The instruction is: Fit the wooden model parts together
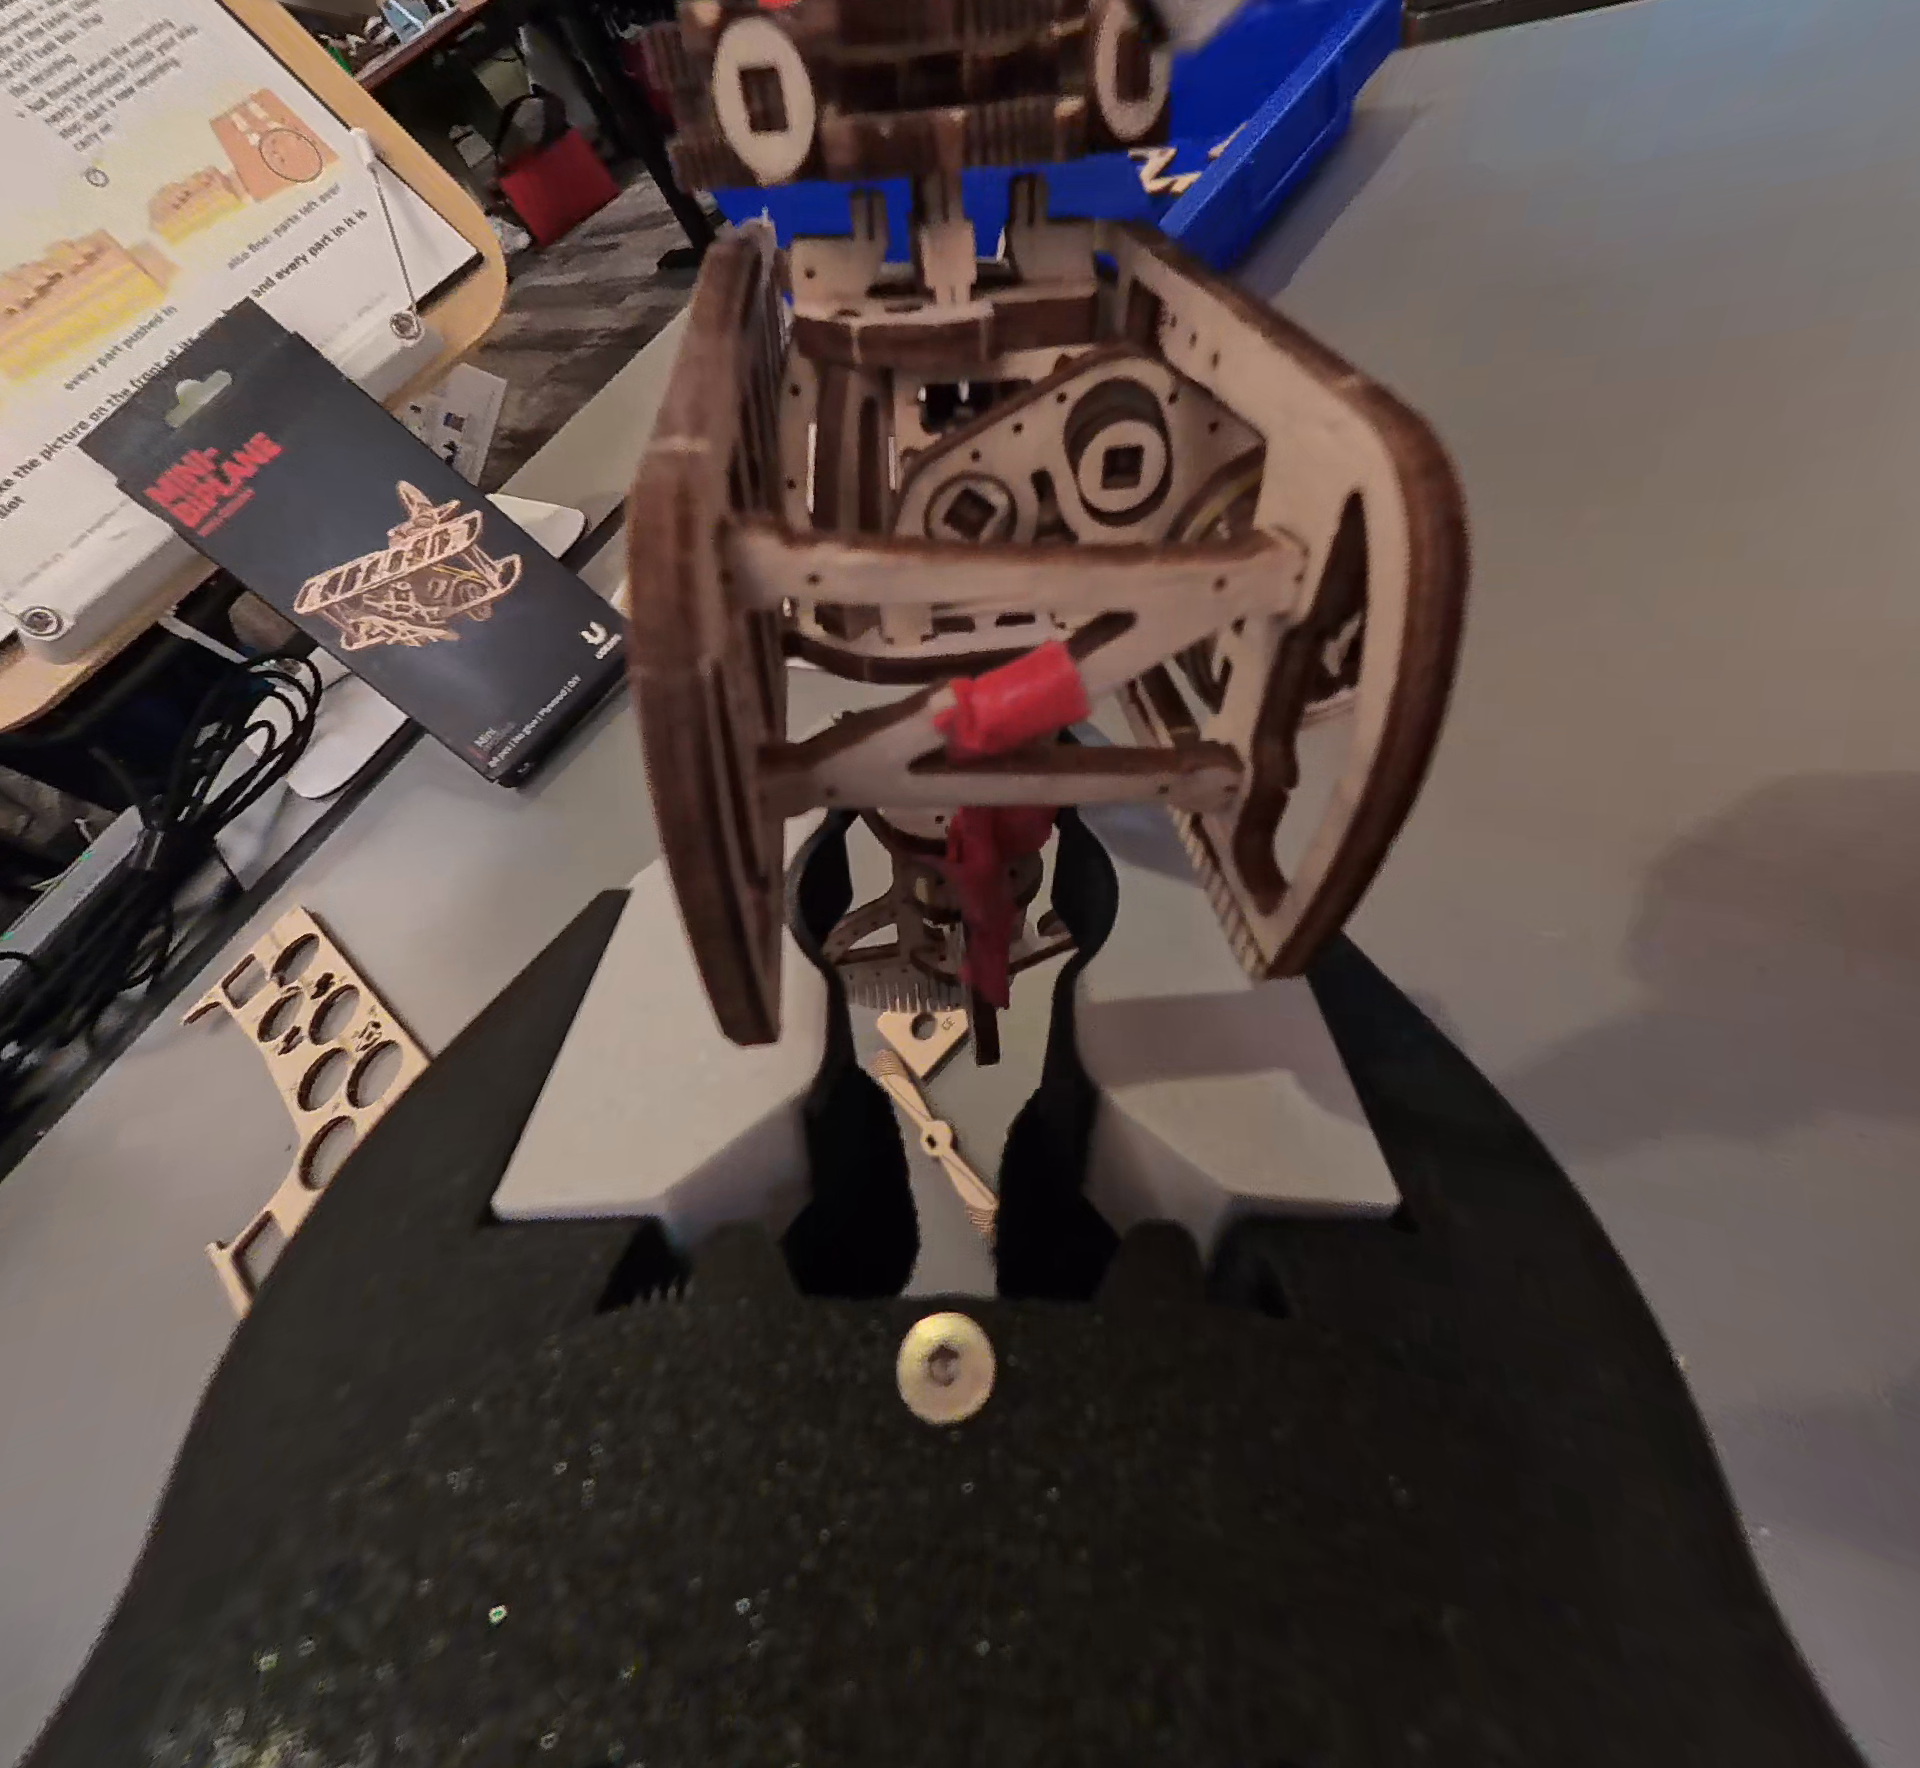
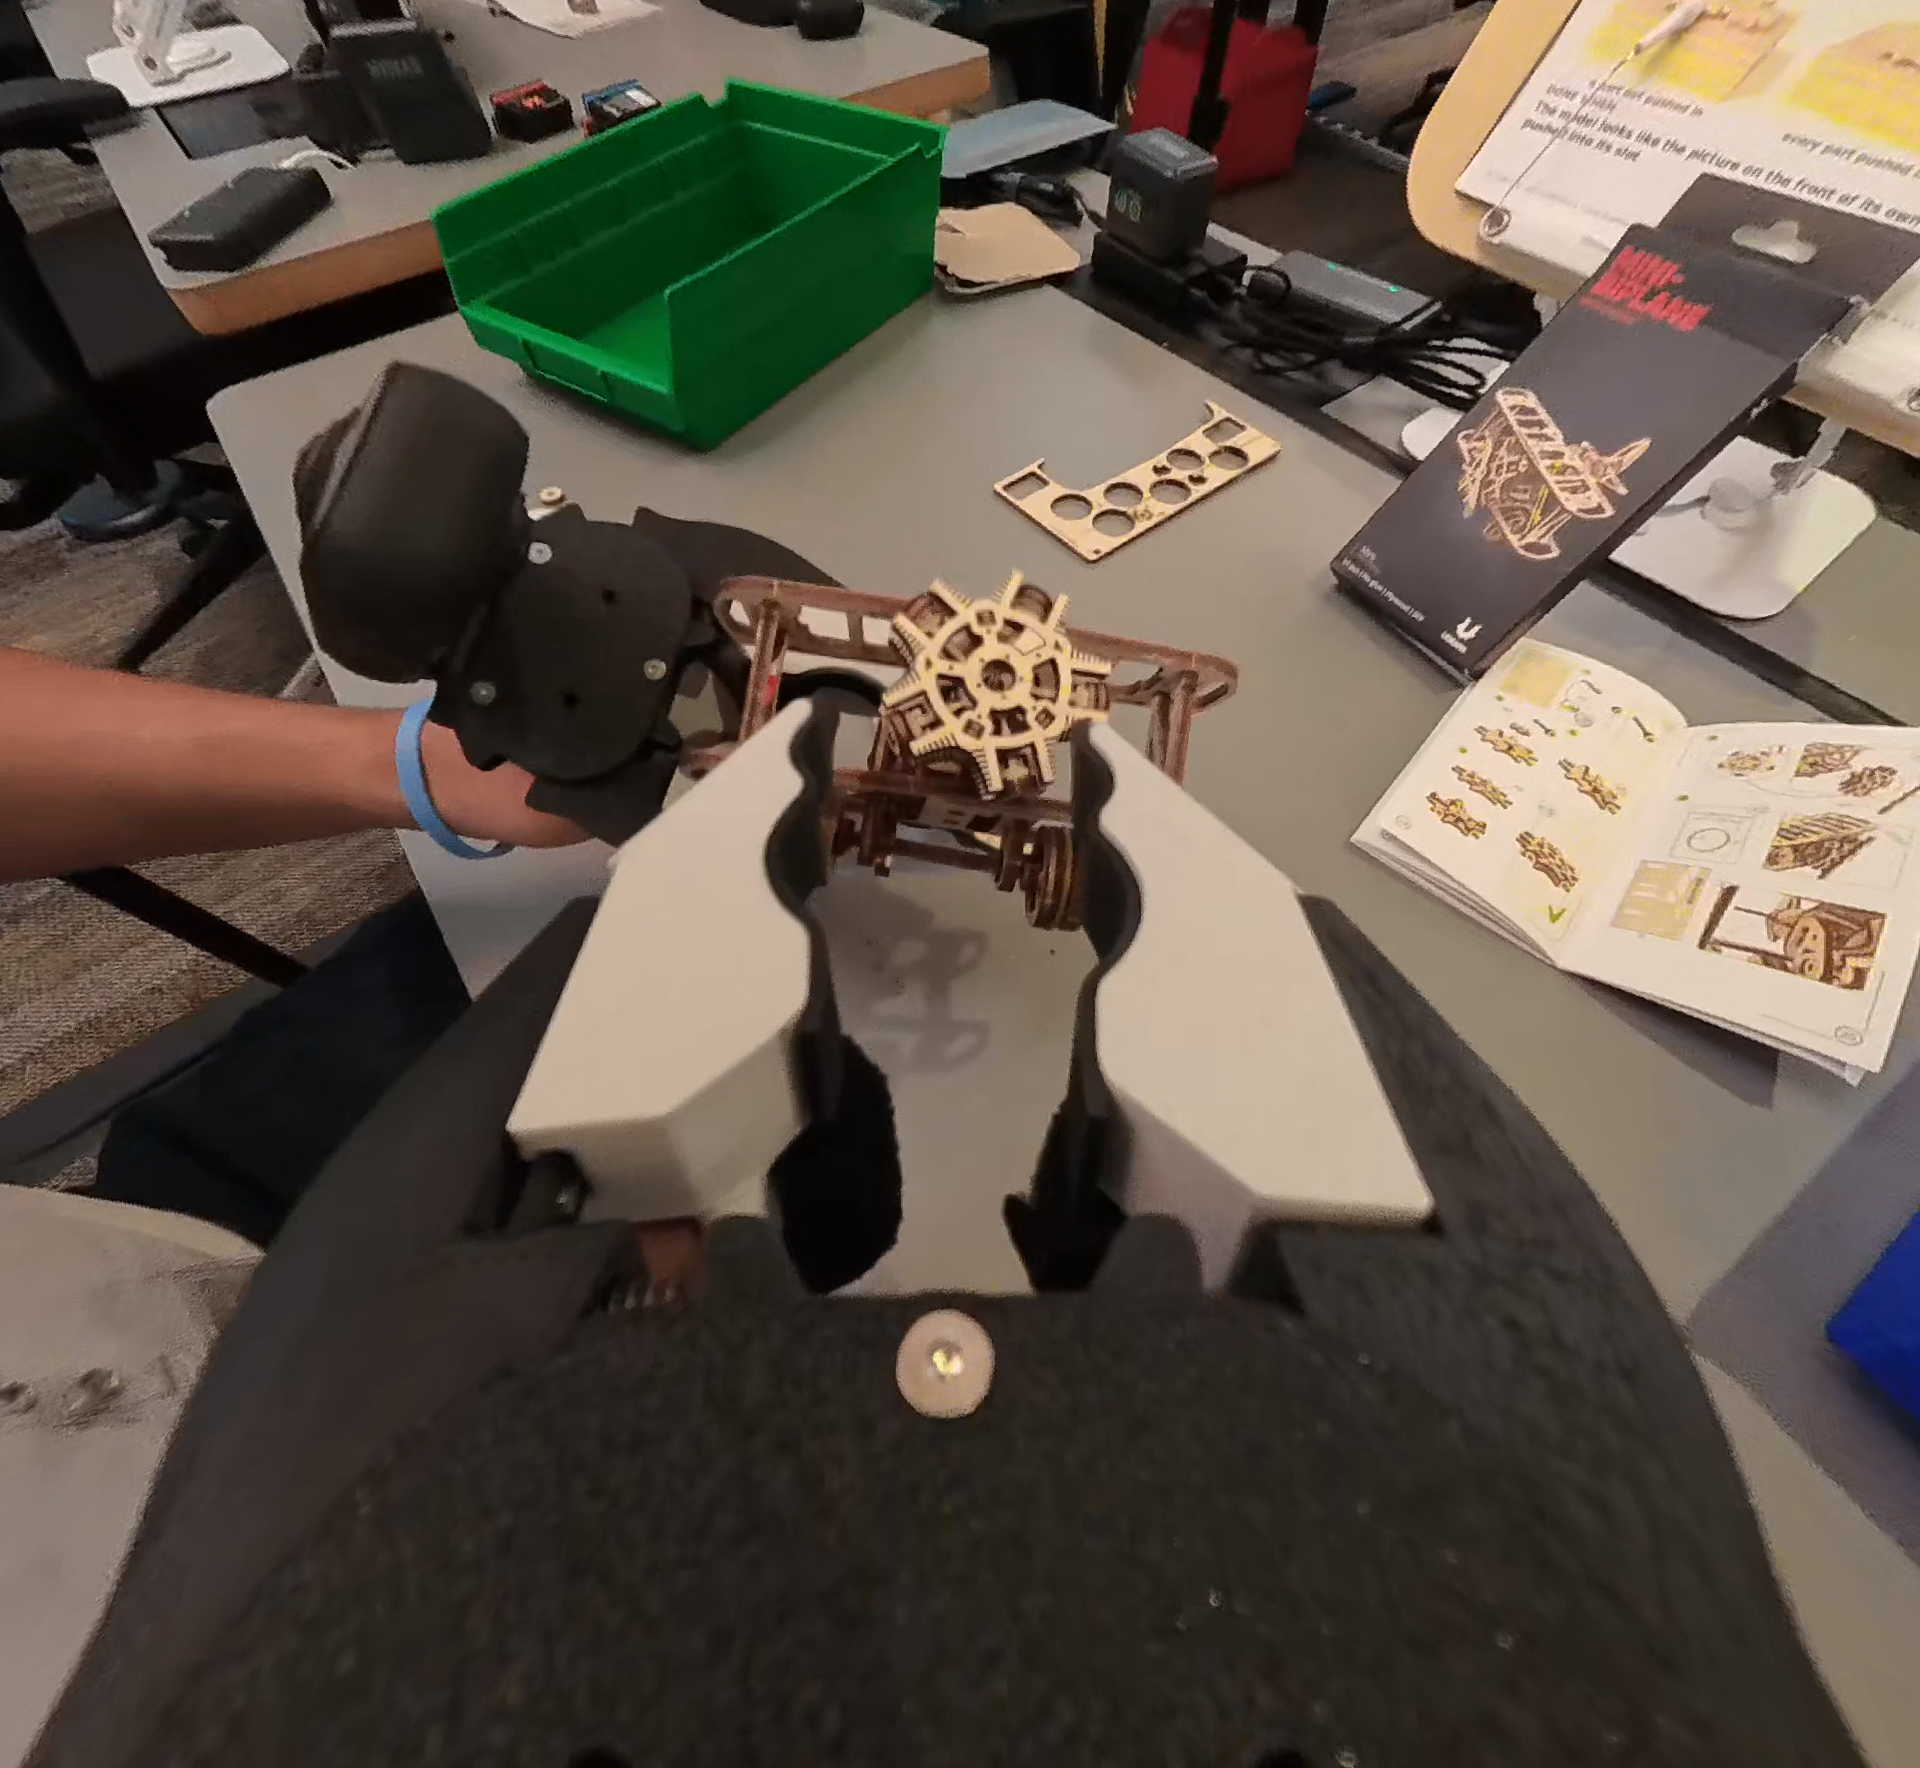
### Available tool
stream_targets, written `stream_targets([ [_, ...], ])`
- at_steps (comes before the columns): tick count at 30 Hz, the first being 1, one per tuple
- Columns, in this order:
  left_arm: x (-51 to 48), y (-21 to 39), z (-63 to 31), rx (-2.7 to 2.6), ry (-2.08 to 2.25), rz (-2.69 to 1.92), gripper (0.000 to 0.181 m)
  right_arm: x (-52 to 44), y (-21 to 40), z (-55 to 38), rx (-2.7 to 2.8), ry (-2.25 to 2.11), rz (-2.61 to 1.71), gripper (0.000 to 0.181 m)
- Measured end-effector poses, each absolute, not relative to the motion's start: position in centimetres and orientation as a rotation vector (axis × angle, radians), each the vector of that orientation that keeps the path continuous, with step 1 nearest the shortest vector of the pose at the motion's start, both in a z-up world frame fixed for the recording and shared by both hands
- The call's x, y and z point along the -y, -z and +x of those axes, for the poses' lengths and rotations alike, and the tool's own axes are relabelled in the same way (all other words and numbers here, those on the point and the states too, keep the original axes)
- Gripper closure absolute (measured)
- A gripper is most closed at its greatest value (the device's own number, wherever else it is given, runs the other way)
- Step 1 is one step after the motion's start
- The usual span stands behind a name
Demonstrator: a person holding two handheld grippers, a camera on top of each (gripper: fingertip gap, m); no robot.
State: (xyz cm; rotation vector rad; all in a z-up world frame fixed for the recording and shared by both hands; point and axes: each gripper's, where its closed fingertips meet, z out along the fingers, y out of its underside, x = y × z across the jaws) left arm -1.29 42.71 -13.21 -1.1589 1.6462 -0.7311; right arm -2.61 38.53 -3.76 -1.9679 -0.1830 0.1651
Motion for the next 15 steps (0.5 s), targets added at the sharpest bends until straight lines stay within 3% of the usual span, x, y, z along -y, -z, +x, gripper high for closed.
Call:
stream_targets([
  [6,-43.1,13.1,-1.4,-1.608,0.737,-1.182,0.149,-40.2,4.2,-2.7,0.242,-0.203,-2.004,0.13],
  [15,-43.6,13.5,-1.1,-1.588,0.832,-1.255,0.149,-41.8,4.0,-2.5,0.281,-0.047,-2.008,0.154],
])
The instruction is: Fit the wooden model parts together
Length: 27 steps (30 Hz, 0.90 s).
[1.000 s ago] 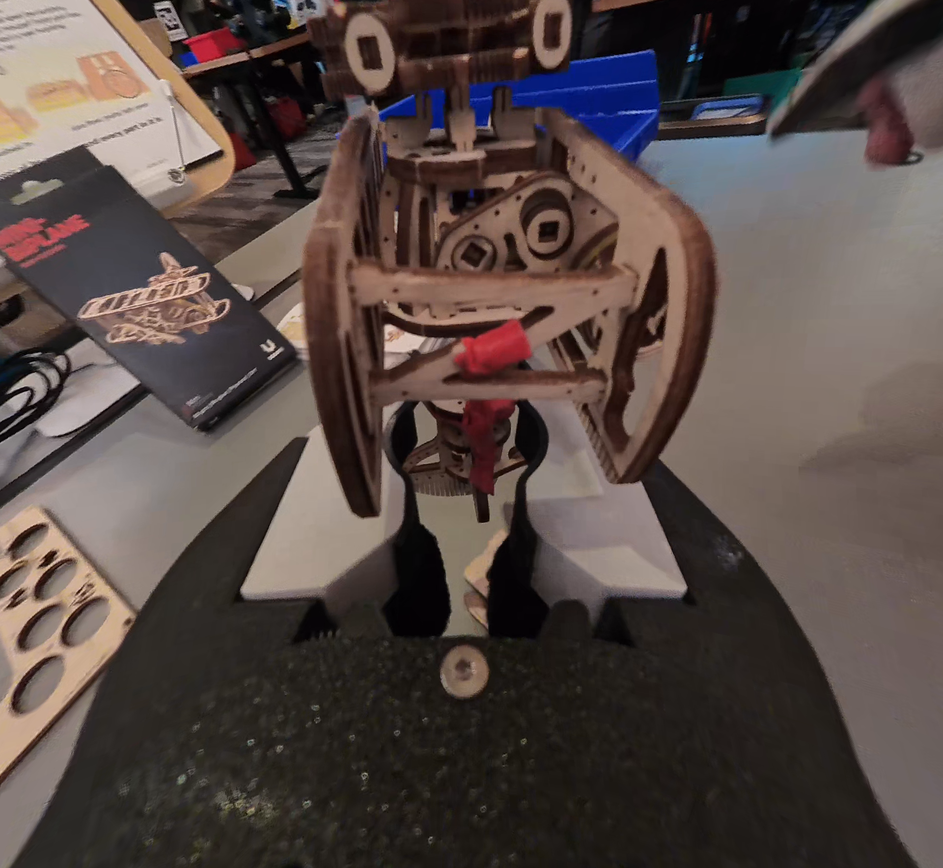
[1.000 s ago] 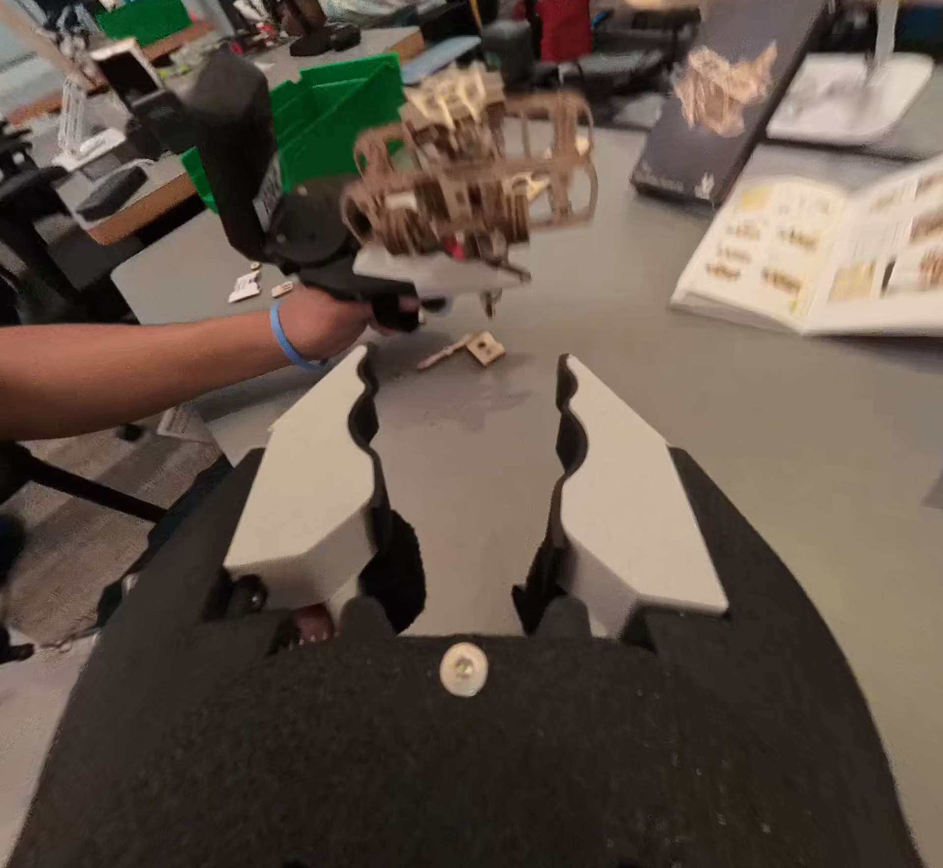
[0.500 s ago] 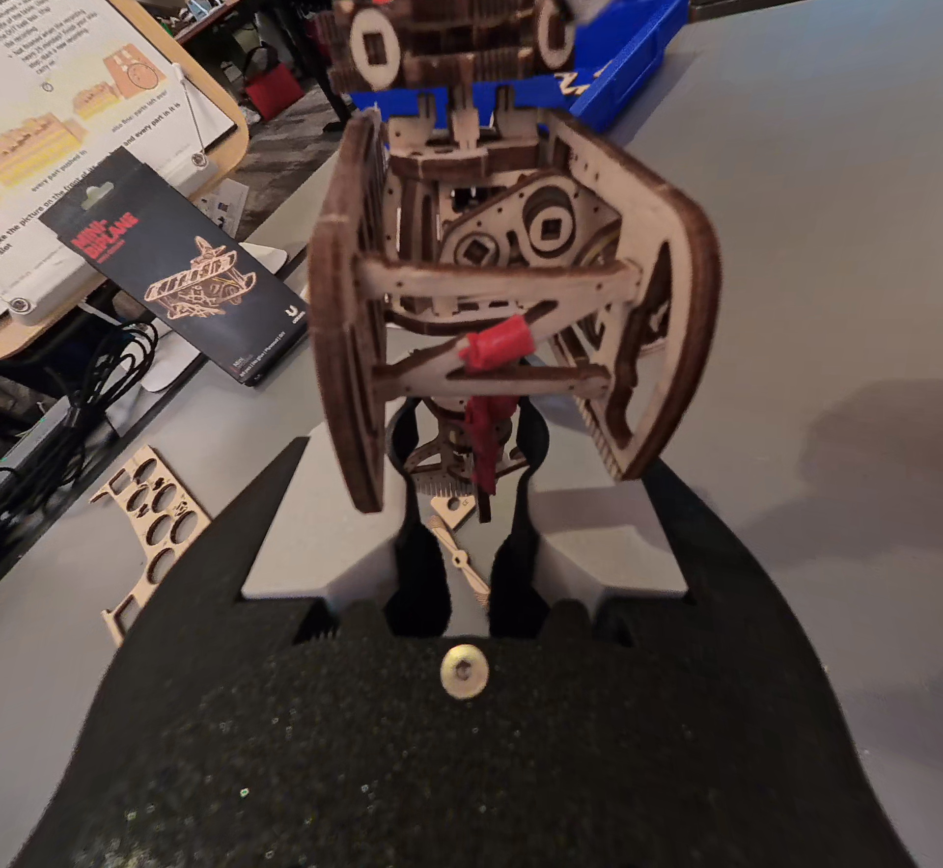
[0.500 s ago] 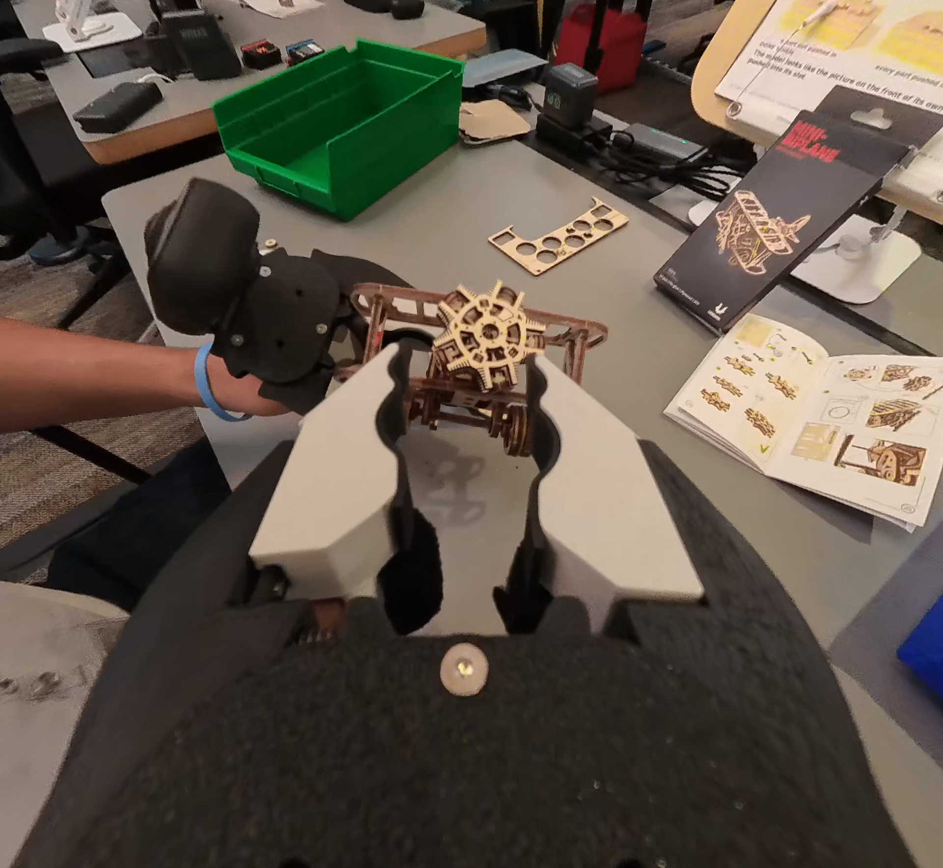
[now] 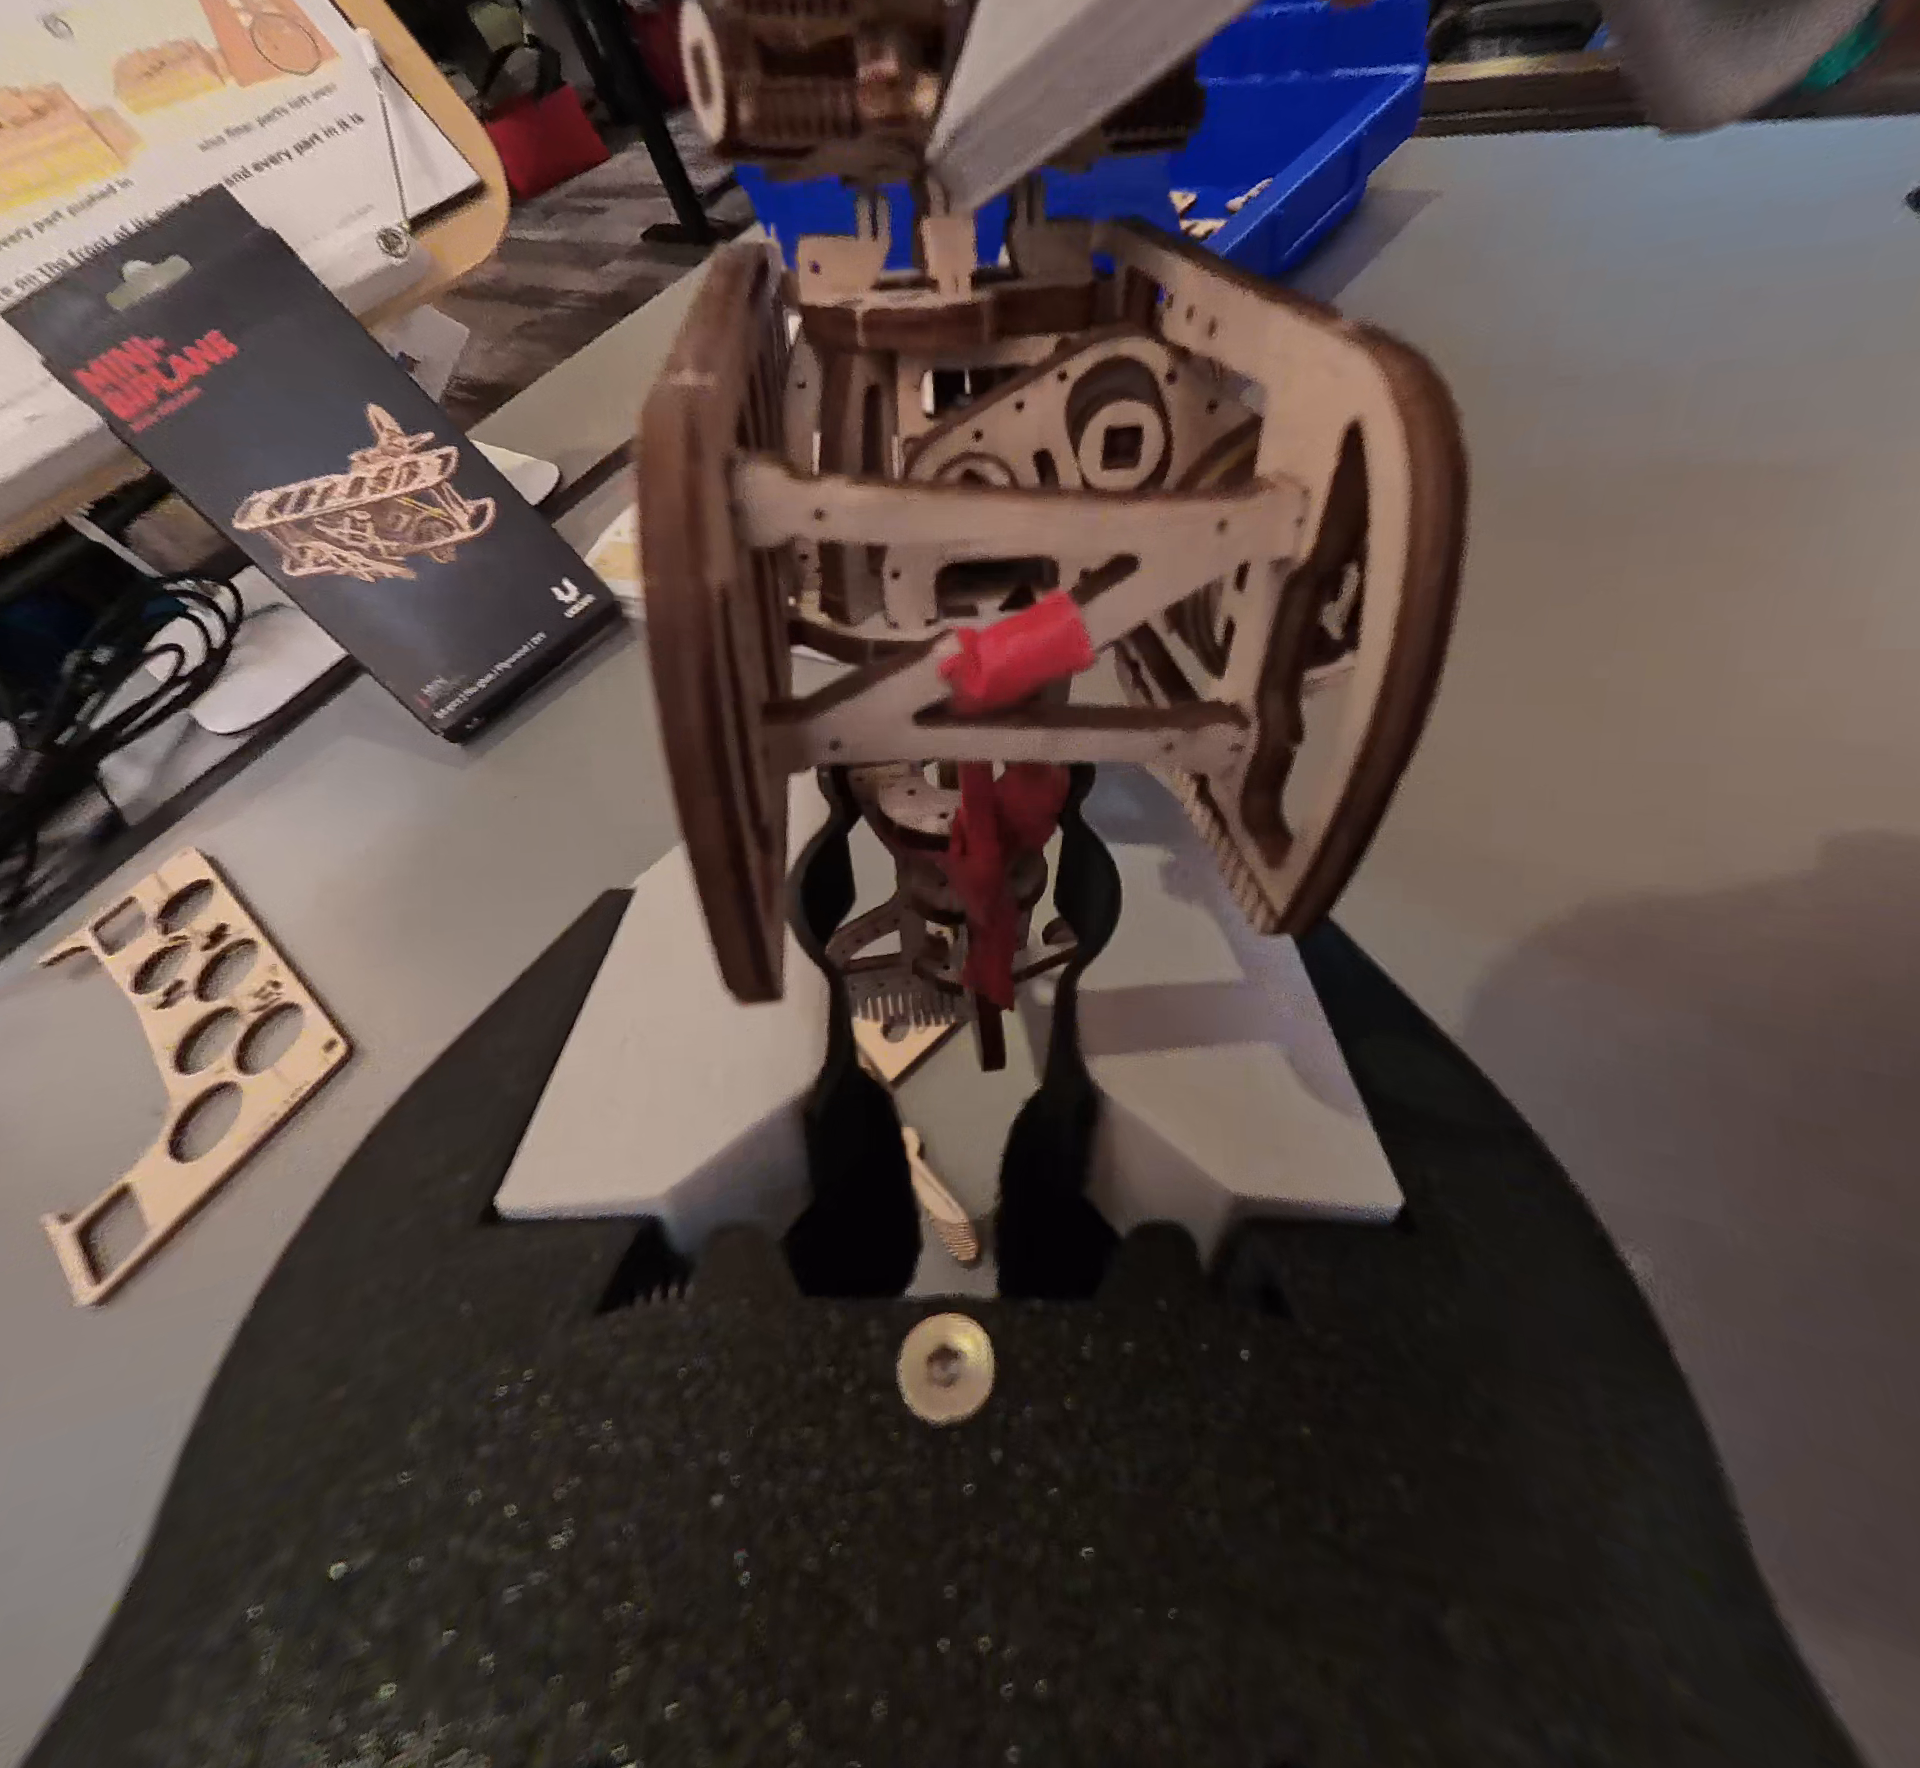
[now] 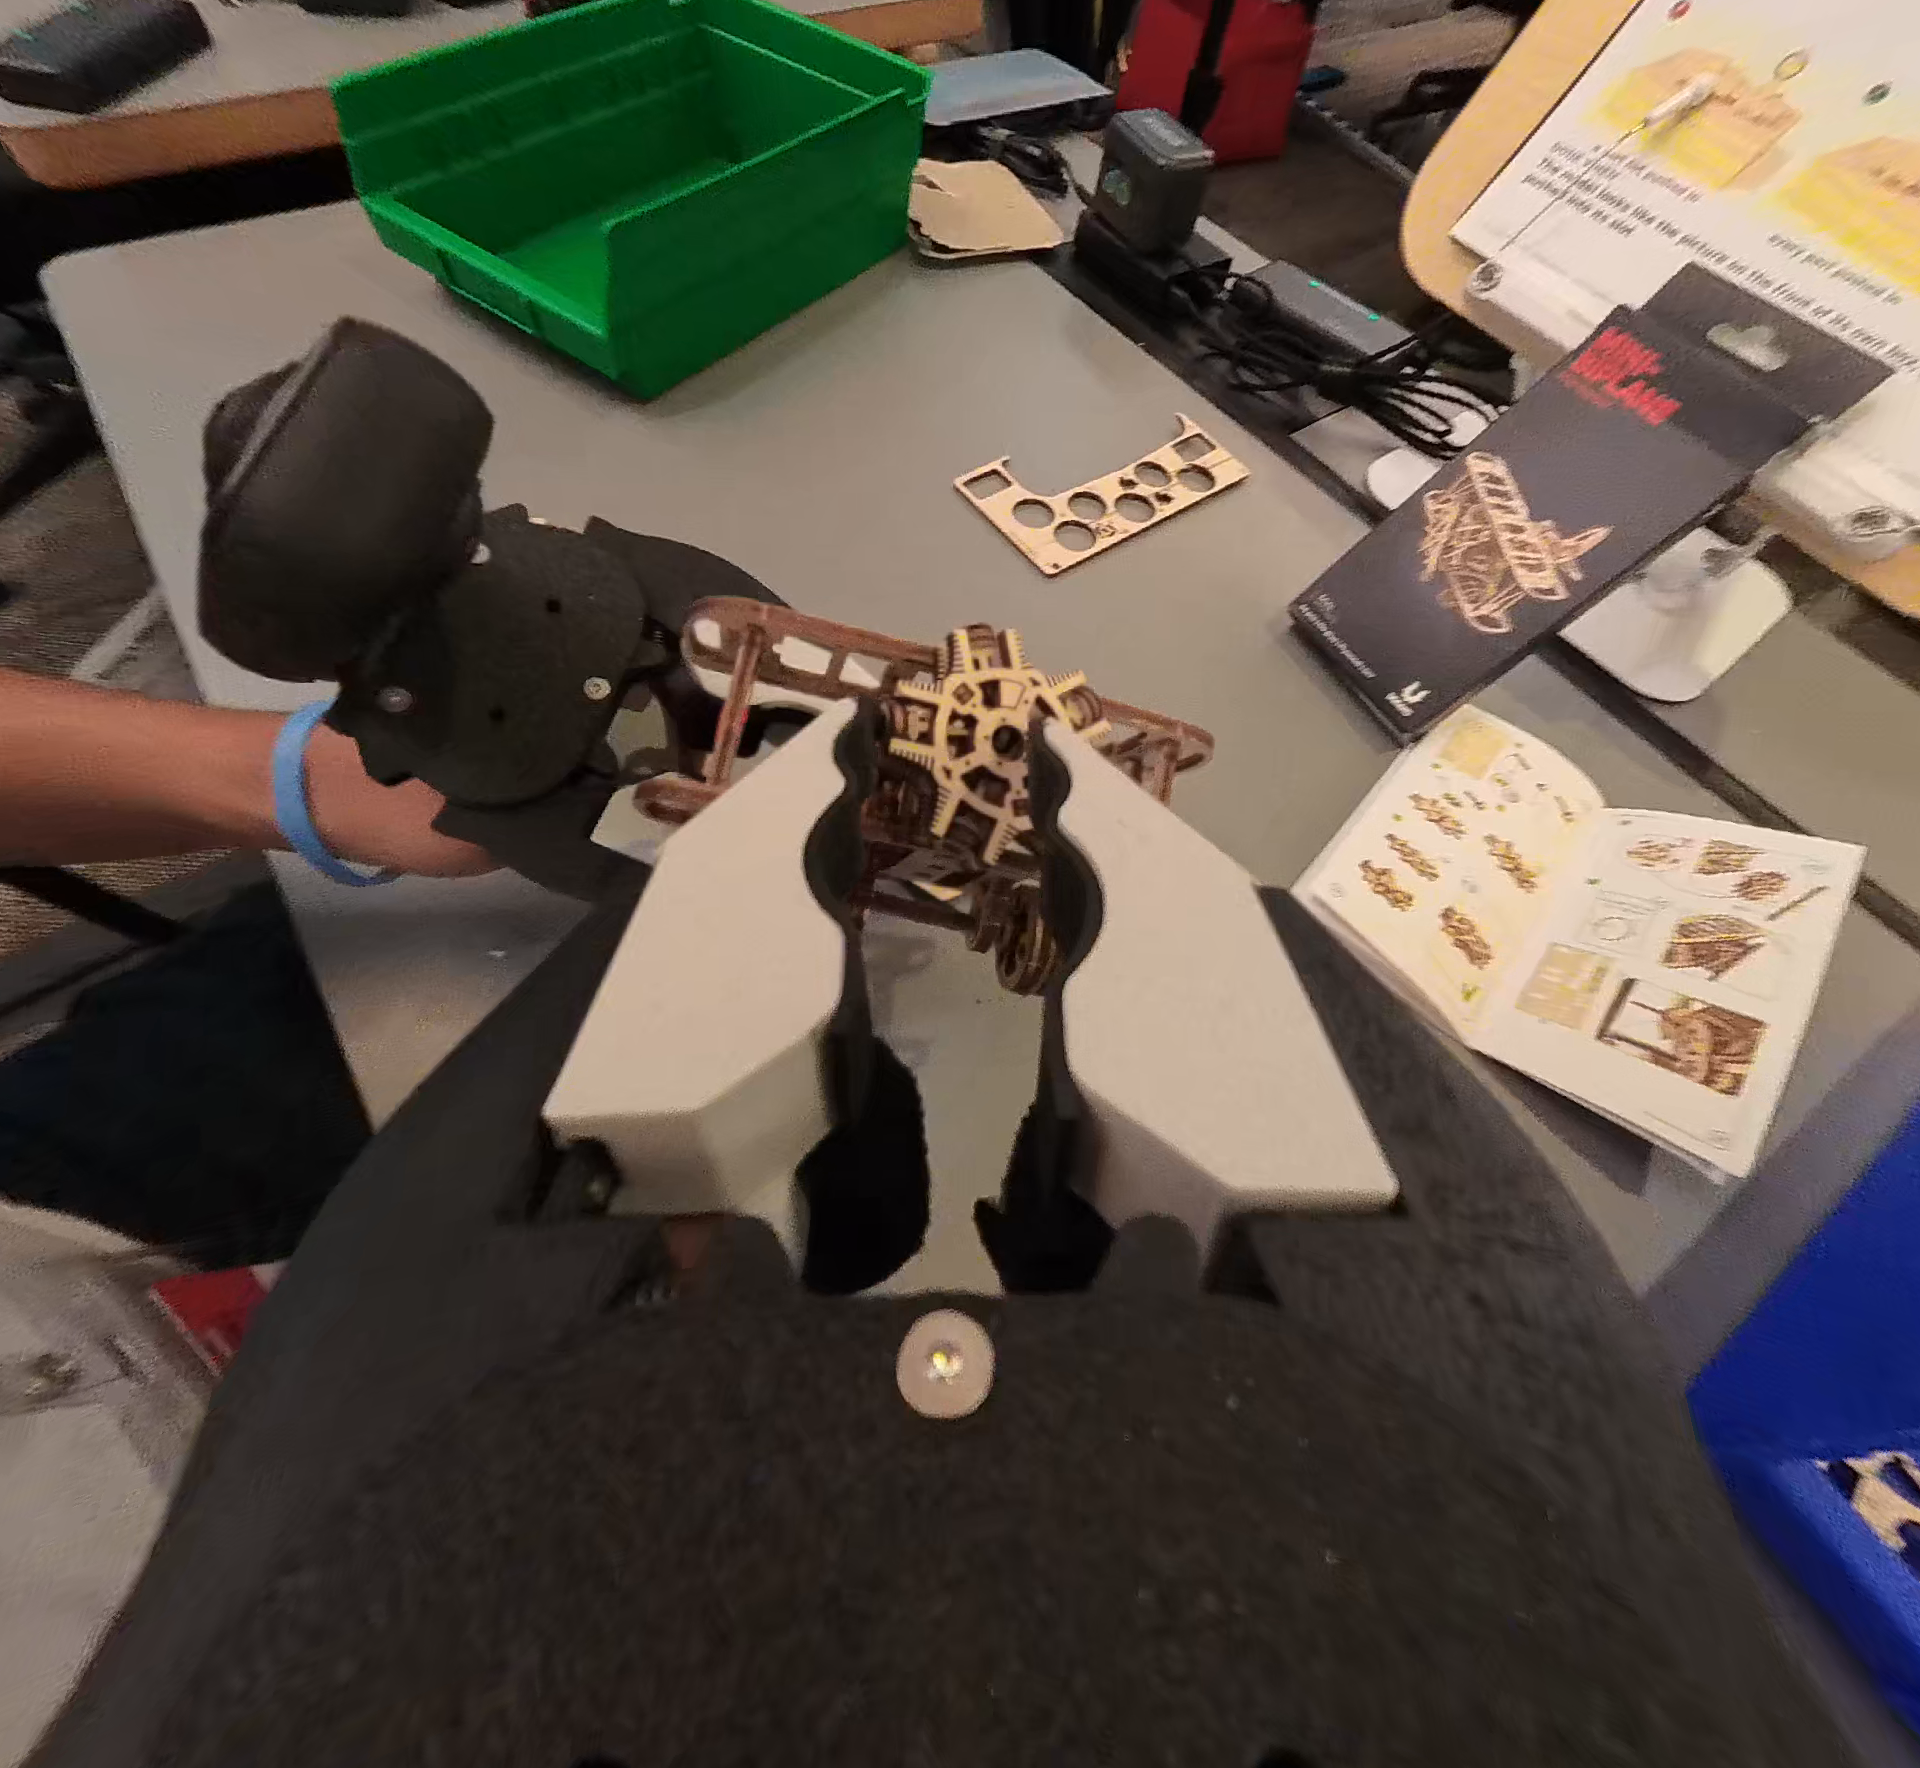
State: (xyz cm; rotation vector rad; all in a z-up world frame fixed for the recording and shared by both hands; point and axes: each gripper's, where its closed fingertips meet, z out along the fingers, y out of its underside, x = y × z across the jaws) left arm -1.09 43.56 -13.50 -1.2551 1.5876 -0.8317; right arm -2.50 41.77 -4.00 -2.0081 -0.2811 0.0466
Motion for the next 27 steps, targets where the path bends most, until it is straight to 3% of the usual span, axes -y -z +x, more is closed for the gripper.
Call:
stream_targets([
  [6,-43.2,13.5,-0.7,-1.573,0.905,-1.272,0.149,-42.0,3.2,-3.2,0.284,-0.044,-1.975,0.147],
  [11,-43.1,12.8,-0.7,-1.544,0.937,-1.246,0.149,-41.0,0.6,-2.4,0.164,-0.256,-1.902,0.13],
  [15,-42.9,12.5,-0.8,-1.539,0.943,-1.221,0.148,-41.1,2.0,-1.9,0.105,-0.398,-1.936,0.117],
  [20,-42.6,12.6,-0.8,-1.557,0.914,-1.195,0.149,-41.6,3.5,-2.2,0.111,-0.297,-1.981,0.133],
  [27,-42.9,12.3,-1.0,-1.58,0.836,-1.196,0.149,-41.6,3.1,-3.0,0.081,-0.357,-1.962,0.134],
])
